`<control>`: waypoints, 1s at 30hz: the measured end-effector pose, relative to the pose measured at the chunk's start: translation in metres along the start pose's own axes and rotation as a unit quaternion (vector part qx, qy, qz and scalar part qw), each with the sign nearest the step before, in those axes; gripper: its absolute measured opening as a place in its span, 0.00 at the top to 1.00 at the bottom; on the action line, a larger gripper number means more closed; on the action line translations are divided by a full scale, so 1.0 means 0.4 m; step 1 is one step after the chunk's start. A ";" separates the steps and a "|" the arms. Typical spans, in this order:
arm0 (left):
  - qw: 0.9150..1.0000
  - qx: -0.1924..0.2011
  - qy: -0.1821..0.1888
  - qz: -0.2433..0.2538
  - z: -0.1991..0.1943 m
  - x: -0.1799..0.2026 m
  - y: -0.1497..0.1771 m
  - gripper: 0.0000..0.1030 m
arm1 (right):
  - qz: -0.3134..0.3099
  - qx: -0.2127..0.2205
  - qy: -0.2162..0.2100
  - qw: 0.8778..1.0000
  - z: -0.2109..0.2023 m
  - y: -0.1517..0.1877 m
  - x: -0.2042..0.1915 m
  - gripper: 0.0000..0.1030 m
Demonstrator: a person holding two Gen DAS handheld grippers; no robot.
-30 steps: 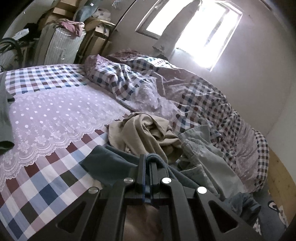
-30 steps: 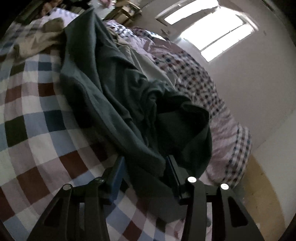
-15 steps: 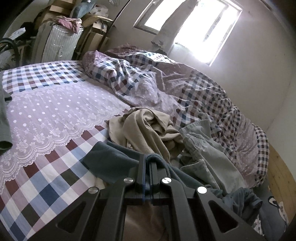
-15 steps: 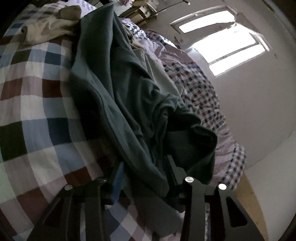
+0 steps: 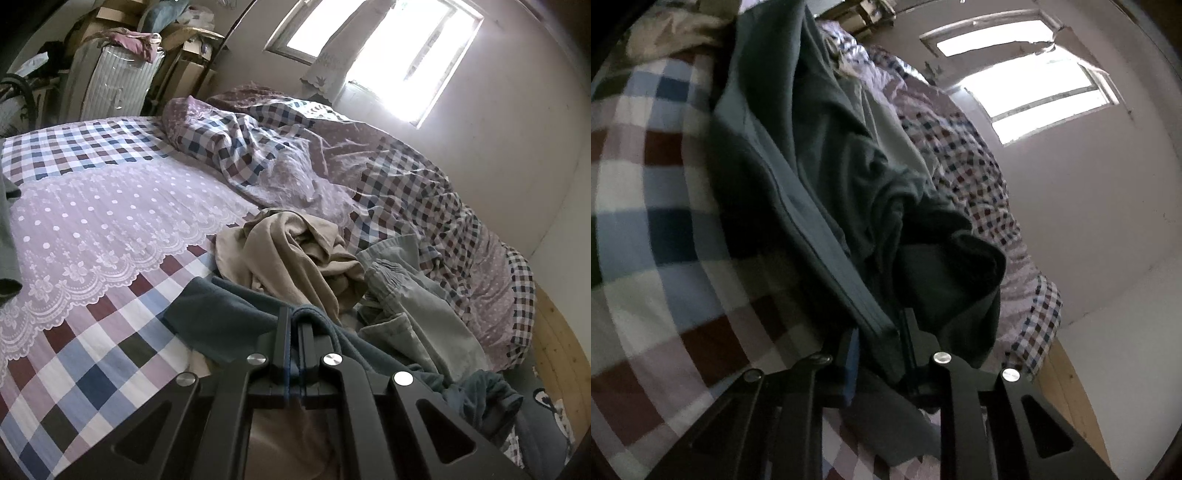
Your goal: Fold clothes
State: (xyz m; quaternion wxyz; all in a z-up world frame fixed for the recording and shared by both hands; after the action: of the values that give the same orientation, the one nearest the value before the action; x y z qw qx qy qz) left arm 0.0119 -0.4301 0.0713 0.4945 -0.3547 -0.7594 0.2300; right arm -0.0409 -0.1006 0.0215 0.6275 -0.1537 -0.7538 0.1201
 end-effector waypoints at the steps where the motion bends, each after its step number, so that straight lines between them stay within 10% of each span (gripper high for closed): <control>1: 1.000 0.000 0.000 -0.001 0.000 0.000 0.001 0.98 | 0.003 -0.003 0.001 1.000 0.003 0.005 0.004 0.81; 13: 1.000 -0.004 -0.004 0.002 0.008 -0.002 0.009 0.98 | 0.010 -0.011 -0.011 1.000 0.022 0.034 0.012 0.72; 17: 1.000 -0.005 -0.006 0.003 0.011 -0.003 0.010 0.98 | 0.020 -0.019 0.008 1.000 0.037 0.038 0.044 0.56; 30: 1.000 -0.009 -0.010 0.008 0.022 -0.002 0.018 0.98 | 0.026 -0.020 0.009 0.999 0.055 0.055 0.037 0.58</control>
State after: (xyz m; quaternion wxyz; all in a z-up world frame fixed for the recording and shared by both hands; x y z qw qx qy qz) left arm 0.0063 -0.4262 0.0623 0.4820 -0.3632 -0.7633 0.2304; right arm -0.0633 -0.0743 0.0225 0.6275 -0.1868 -0.7462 0.1204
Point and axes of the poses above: each gripper's, at about its wrist camera, not at the fingertips, and z roughly the way its jaws point, x to its right, y to its underside, the point moved 8 cm from there along z, roughly the way its jaws point, and after that the axes turned 12 degrees about y, right-handed, at the moved point
